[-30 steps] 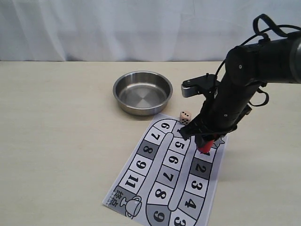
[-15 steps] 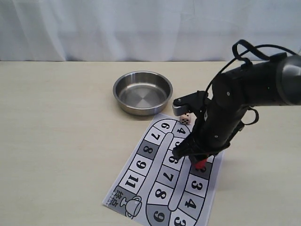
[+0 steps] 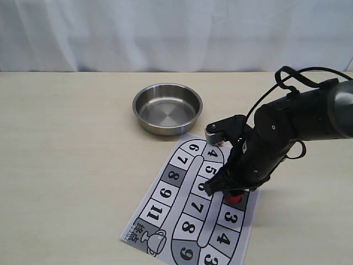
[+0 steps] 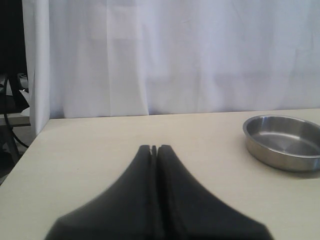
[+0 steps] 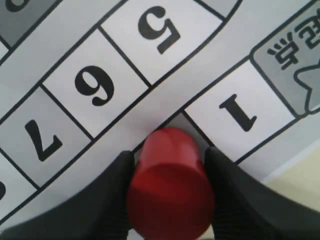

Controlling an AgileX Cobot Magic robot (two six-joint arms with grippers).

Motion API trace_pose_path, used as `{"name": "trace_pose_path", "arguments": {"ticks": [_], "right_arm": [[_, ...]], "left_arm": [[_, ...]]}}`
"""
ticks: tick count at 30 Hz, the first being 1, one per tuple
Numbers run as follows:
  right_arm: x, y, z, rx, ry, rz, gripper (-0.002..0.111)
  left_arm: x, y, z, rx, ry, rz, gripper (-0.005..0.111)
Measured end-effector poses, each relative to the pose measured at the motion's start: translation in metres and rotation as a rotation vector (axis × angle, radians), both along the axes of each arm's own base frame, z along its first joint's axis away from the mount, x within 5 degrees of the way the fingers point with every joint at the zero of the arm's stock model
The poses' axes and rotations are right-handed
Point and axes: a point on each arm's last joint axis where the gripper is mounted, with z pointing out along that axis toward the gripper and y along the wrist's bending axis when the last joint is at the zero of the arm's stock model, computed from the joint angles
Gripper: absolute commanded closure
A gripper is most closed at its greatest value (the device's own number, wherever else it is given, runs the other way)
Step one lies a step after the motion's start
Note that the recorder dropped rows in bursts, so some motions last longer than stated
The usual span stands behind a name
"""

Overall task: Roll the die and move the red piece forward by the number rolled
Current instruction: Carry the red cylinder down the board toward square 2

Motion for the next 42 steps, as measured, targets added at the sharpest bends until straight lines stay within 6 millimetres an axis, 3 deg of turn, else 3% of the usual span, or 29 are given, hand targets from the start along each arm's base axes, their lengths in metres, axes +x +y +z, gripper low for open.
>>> {"name": "trace_pose_path", "arguments": {"ticks": [13,23,34,38,42], "right_arm": [[-0.014,-0.007,0.039,0.014,-0.013,-0.008,0.104],[-0.021,-0.003,0.036,0.031,0.02,0.001,0.104],[-0.037,0.024,0.034,0.034,0.015,0.103,0.104],[-0.036,0.023,0.023,0.007,0.027,0.115,0.104],[-0.039,0.019,0.001,-0.039,0.064,0.134,0.104]], "left_arm": [[0.0,0.0,0.0,0.0,0.0,0.0,0.107],[0.0,0.0,0.0,0.0,0.0,0.0,0.107],[0.0,0.0,0.0,0.0,0.0,0.0,0.107],[0.0,0.0,0.0,0.0,0.0,0.0,0.107],[0.0,0.0,0.0,0.0,0.0,0.0,0.107]]}}
